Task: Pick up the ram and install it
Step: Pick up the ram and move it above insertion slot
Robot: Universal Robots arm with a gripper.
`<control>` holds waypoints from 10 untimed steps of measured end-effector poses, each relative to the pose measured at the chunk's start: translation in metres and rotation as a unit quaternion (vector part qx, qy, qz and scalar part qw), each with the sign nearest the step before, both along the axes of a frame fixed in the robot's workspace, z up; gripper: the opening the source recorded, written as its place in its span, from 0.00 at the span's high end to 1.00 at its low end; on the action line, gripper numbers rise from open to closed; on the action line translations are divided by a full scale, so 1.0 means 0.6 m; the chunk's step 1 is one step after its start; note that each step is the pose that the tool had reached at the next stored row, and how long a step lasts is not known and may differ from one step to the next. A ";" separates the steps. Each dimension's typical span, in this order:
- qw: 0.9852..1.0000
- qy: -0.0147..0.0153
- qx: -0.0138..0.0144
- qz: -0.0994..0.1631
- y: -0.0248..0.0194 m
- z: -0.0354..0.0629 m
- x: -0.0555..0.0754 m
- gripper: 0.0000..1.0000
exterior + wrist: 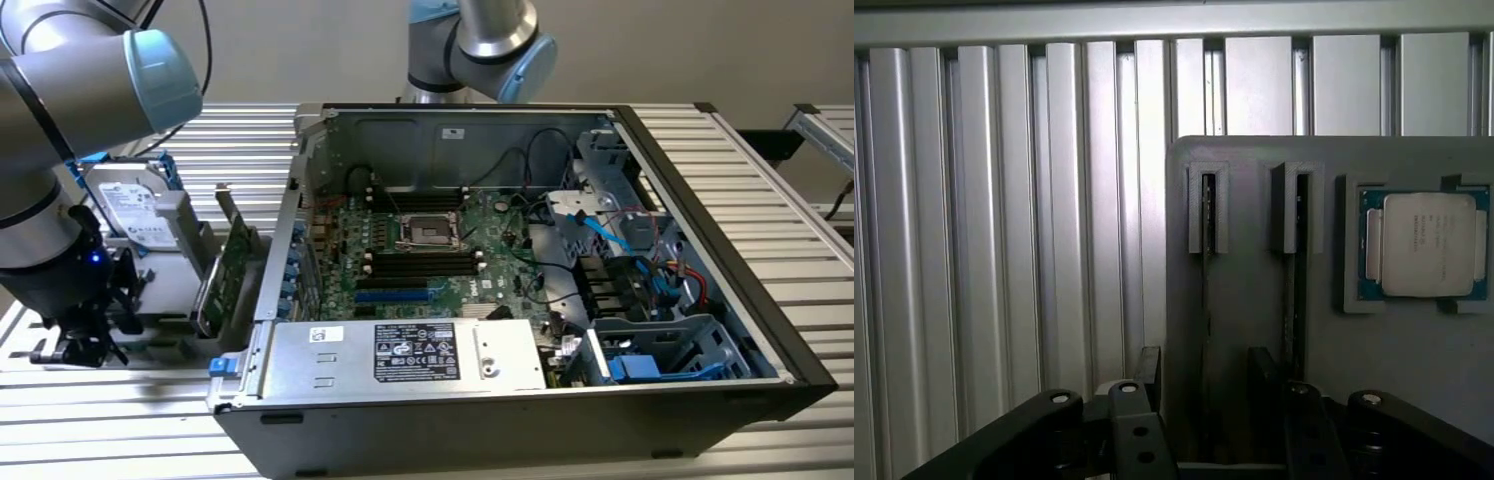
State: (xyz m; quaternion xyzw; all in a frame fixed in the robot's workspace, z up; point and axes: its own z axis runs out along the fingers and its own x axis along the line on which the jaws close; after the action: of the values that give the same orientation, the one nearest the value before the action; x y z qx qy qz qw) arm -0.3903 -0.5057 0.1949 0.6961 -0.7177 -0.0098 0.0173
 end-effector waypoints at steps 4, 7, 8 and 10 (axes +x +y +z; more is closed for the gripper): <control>1.000 0.000 0.000 0.000 -0.0001 -0.001 0.001 0.67; 1.000 0.000 0.000 0.000 -0.0001 -0.001 0.002 0.67; 1.000 0.000 0.000 0.000 -0.0001 -0.001 0.002 0.67; 1.000 0.000 0.000 0.000 -0.0001 -0.001 0.002 0.67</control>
State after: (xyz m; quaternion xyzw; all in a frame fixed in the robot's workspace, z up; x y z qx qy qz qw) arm -0.3890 -0.5057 0.1943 0.6962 -0.7176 -0.0099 0.0172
